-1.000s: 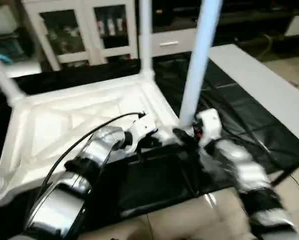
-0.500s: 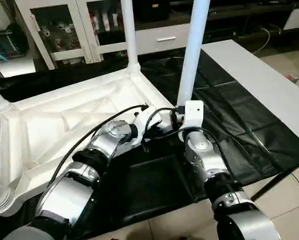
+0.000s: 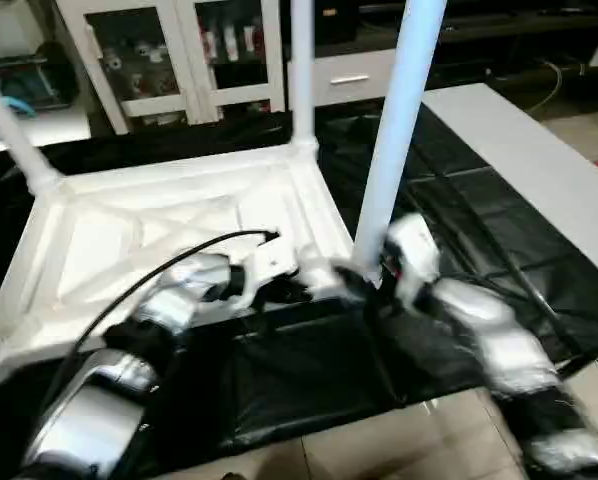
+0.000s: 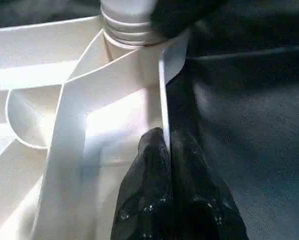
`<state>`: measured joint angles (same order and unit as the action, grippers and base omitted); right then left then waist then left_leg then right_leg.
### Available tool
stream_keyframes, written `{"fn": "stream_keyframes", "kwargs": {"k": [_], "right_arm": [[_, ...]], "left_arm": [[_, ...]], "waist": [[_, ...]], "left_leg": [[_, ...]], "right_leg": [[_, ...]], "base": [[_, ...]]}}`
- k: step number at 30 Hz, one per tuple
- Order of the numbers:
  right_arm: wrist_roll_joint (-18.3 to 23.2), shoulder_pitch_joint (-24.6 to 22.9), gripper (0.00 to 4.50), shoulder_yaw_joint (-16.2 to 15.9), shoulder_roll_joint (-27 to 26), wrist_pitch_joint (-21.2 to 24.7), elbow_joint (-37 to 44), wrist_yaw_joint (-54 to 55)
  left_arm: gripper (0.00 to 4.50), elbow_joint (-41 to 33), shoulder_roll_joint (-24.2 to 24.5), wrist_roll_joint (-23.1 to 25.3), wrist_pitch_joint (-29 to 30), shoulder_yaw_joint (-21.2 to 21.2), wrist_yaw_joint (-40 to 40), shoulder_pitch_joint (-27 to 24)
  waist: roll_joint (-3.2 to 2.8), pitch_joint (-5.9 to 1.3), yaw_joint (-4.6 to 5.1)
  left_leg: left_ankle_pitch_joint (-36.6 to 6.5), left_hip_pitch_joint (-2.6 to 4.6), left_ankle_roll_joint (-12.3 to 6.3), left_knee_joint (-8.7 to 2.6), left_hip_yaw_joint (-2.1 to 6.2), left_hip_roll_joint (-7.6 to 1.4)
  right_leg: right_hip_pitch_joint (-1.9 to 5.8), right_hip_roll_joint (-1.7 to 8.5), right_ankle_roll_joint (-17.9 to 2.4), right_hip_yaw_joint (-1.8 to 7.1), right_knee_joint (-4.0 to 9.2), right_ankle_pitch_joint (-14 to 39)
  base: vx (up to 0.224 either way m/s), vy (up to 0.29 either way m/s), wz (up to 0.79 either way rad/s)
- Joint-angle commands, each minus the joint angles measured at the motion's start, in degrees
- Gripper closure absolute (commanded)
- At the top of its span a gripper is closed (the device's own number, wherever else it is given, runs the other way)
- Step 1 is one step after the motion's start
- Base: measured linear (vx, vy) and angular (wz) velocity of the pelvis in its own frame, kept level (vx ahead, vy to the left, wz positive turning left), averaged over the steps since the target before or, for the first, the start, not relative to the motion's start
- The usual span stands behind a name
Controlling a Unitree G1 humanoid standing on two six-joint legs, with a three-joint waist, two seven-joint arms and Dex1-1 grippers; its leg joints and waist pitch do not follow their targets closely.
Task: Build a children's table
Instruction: Rotate leg to tighten
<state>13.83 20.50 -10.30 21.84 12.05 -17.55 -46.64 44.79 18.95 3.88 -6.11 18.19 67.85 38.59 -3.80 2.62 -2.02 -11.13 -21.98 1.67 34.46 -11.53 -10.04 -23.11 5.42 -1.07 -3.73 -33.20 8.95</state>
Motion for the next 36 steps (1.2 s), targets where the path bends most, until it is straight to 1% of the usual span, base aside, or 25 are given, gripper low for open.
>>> {"fn": "stream_keyframes", "kwargs": {"k": [1,2,4,5,6,7,9,12,13,15,17,18,19,20,22,23,24,25,27,28,30,31,33,34,36], "right_arm": [[0.7,0.3,0.06,-2.1,2.5,0.6,1.9,-7.2],[0.6,0.3,0.06,-2.6,3.5,0.8,2.0,-8.8],[0.4,0.4,0.06,-3.2,4.6,0.8,2.1,-10.8],[0.6,0.5,0.06,-3.4,5.1,1.4,2.5,-11.9],[0.7,0.6,0.06,-3.4,5.1,1.5,2.4,-12.1],[1.5,1.0,0.06,-3.5,5.0,2.3,2.4,-13.5],[1.5,1.0,0.06,-3.5,5.0,2.3,2.4,-13.5],[1.7,2.2,0.06,-3.7,4.5,2.4,1.2,-14.9],[1.3,3.1,0.06,-3.8,4.0,2.0,-0.1,-15.2],[1.1,3.6,0.06,-3.8,3.6,1.8,-0.9,-15.4],[1.1,3.9,0.06,-3.5,3.2,1.9,-1.5,-15.8],[1.1,4.1,0.06,-3.4,3.1,1.9,-1.8,-15.9],[0.9,4.3,0.21,-3.3,2.8,1.7,-2.2,-15.7],[0.9,4.5,0.21,-3.3,2.6,1.7,-2.5,-15.7],[0.0,4.8,0.21,-4.0,2.8,1.1,-3.2,-15.9],[-0.4,4.8,0.36,-4.4,2.9,0.9,-3.4,-16.2],[-0.7,4.9,0.51,-4.7,3.0,0.7,-3.7,-16.3],[-0.9,5.0,0.57,-4.9,3.0,0.5,-4.2,-16.5],[-1.2,5.3,0.59,-4.9,3.0,0.4,-4.6,-16.8],[-1.3,5.4,0.87,-4.9,3.0,0.3,-4.8,-17.0],[-1.4,5.6,1.00,-5.0,3.0,0.1,-5.1,-17.4],[-1.8,6.0,1.06,-5.2,3.0,-0.3,-5.6,-17.6],[-2.0,6.3,1.31,-5.2,2.7,-0.5,-6.1,-17.5],[-2.2,6.5,1.31,-5.1,2.3,-0.7,-6.6,-17.5],[-2.3,6.7,1.45,-5.1,2.0,-0.9,-6.9,-17.5]], "left_arm": [[4.50,-2.7,1.4,0.3,2.1,3.1,6.1,-1.4],[4.50,-3.4,1.9,0.5,2.9,3.5,7.3,-1.6],[4.50,-4.1,2.7,0.8,3.7,4.1,8.7,-1.7],[4.50,-4.8,3.3,0.8,4.4,4.4,9.6,-2.0],[4.50,-5.0,3.5,0.8,4.6,4.5,9.8,-2.1],[4.50,-5.9,3.8,0.6,5.6,4.4,10.5,-2.4],[4.50,-5.9,3.8,0.6,5.6,4.4,10.5,-2.4],[4.50,-6.6,3.4,0.8,6.9,4.7,10.2,-2.4],[4.50,-7.1,3.2,1.0,7.3,4.8,9.8,-2.5],[4.50,-7.7,3.2,1.1,7.8,4.9,9.5,-2.7],[4.50,-8.7,3.3,1.0,8.5,4.9,9.4,-3.1],[4.50,-9.2,3.5,0.9,8.8,4.9,9.4,-3.4],[4.50,-9.6,3.6,0.8,9.1,4.8,9.5,-3.6],[4.50,-9.8,3.8,0.8,9.2,4.7,9.6,-3.7],[4.50,-9.7,4.0,0.9,9.0,4.6,9.5,-3.7],[4.50,-9.6,4.0,0.9,9.0,4.6,9.4,-3.7],[4.50,-9.6,4.1,0.9,9.0,4.5,9.4,-3.8],[4.50,-9.7,4.0,0.7,9.4,4.4,9.3,-3.9],[4.50,-10.3,3.7,0.6,10.2,4.3,9.2,-4.2],[4.50,-10.6,3.6,0.6,10.5,4.4,9.1,-4.4],[4.50,-11.0,3.4,0.5,11.0,4.5,9.0,-4.5],[4.50,-11.3,3.3,0.4,11.2,4.5,9.0,-4.6],[4.50,-11.4,3.3,0.4,11.1,4.5,8.8,-4.7],[4.50,-11.5,3.4,0.4,11.1,4.4,8.7,-4.9],[4.50,-11.7,3.6,0.3,11.1,4.4,8.8,-5.1]], "waist": [[0.71,-3.70,-0.26],[0.74,-3.76,-0.35],[0.82,-3.72,-0.29],[0.31,-3.73,-0.38],[0.42,-3.68,-0.31],[0.41,-3.79,-0.26],[0.42,-3.81,-0.28],[0.56,-3.87,-0.41],[0.75,-3.88,-0.37],[0.66,-3.86,-0.41],[0.74,-3.90,-0.64],[0.70,-3.99,-0.78],[0.61,-4.09,-0.86],[0.63,-4.13,-0.91],[0.59,-4.19,-0.96],[0.53,-4.11,-0.93],[0.15,-4.11,-0.96],[0.39,-4.12,-0.88],[0.39,-4.08,-0.80],[0.41,-4.10,-0.79],[0.39,-4.13,-0.79],[0.61,-4.16,-0.79],[0.51,-4.19,-0.89],[0.61,-4.22,-0.91],[0.57,-4.17,-0.90]], "left_leg": [[-12.3,1.14,-4.71,-4.40,1.27,-3.45],[-12.6,1.31,-4.31,-4.38,1.29,-3.45],[-12.5,1.20,-4.13,-4.43,1.33,-3.47],[-12.7,1.45,-3.74,-4.45,1.35,-3.53],[-12.7,1.35,-3.73,-4.51,1.34,-3.48],[-12.7,1.36,-3.55,-4.47,1.37,-3.42],[-12.6,1.34,-3.54,-4.45,1.38,-3.42],[-12.1,1.22,-3.59,-4.40,1.44,-3.35],[-11.9,1.23,-3.60,-4.39,1.42,-3.34],[-12.2,1.34,-3.47,-4.37,1.40,-3.40],[-11.3,1.35,-3.56,-4.36,1.42,-3.45],[-10.4,1.35,-3.72,-4.30,1.41,-3.45],[-9.5,1.37,-3.99,-4.20,1.37,-3.44],[-9.0,1.33,-4.13,-4.15,1.36,-3.42],[-8.2,1.23,-4.68,-4.00,1.32,-3.31],[-8.4,1.21,-4.62,-4.01,1.29,-3.26],[-8.7,1.21,-4.45,-4.02,1.34,-3.23],[-9.5,1.29,-4.15,-4.08,1.37,-3.27],[-10.0,1.31,-3.91,-4.16,1.38,-3.34],[-9.9,1.30,-3.88,-4.15,1.40,-3.33],[-10.0,1.33,-3.89,-4.13,1.40,-3.35],[-9.7,1.29,-4.04,-4.06,1.35,-3.30],[-8.8,1.25,-4.45,-3.99,1.36,-3.30],[-8.4,1.23,-4.74,-3.94,1.35,-3.28],[-8.7,1.21,-4.87,-3.94,1.33,-3.27]], "right_leg": [[2.64,3.40,-13.5,2.17,3.09,12.6],[2.55,3.40,-13.3,2.18,3.20,13.6],[2.60,3.39,-13.2,2.22,3.21,13.8],[2.39,3.27,-13.2,2.24,3.25,13.6],[2.44,3.17,-13.2,2.21,3.26,13.5],[2.48,3.19,-13.4,2.18,3.16,12.8],[2.45,3.17,-13.5,2.15,3.16,12.6],[2.59,3.25,-13.6,2.10,3.06,12.2],[2.54,3.28,-13.7,2.09,3.07,12.3],[2.45,3.36,-13.7,2.13,3.09,13.0],[2.46,3.30,-13.5,2.13,3.05,12.5],[2.48,3.29,-13.6,2.14,2.90,11.4],[2.48,3.23,-13.8,2.13,2.71,9.9],[2.53,3.24,-14.0,2.11,2.62,9.2],[2.57,3.25,-14.2,2.04,2.52,8.3],[2.57,3.19,-14.1,2.01,2.64,8.8],[2.59,3.21,-14.1,1.99,2.62,9.1],[2.67,3.20,-13.9,1.99,2.74,9.7],[2.65,3.17,-14.0,1.98,2.74,10.0],[2.69,3.16,-14.0,1.99,2.71,9.9],[2.67,3.16,-14.2,1.98,2.70,9.6],[2.69,3.17,-14.3,2.00,2.67,9.3],[2.71,3.16,-14.4,2.00,2.55,8.5],[2.73,3.15,-14.5,1.97,2.48,8.3],[2.72,3.16,-14.5,1.94,2.56,8.9]], "base": [[0.000,0.000,0.00],[0.000,0.000,0.00],[0.000,0.000,0.00],[0.000,0.000,0.00],[0.000,0.000,0.00],[0.000,0.000,0.00],[0.000,0.000,0.00],[0.000,0.000,0.00],[0.000,0.000,0.00],[0.000,0.000,0.00],[0.000,0.000,0.00],[0.000,0.000,0.00],[0.000,0.000,0.00],[0.000,0.000,0.00],[0.000,0.000,0.00],[0.000,0.000,0.00],[0.000,0.000,0.00],[0.000,0.000,0.00],[0.000,0.000,0.00],[0.000,0.000,0.00],[0.000,0.000,0.00],[0.000,0.000,0.00],[0.000,0.000,0.00],[0.000,0.000,0.00],[0.000,0.000,0.00]]}}
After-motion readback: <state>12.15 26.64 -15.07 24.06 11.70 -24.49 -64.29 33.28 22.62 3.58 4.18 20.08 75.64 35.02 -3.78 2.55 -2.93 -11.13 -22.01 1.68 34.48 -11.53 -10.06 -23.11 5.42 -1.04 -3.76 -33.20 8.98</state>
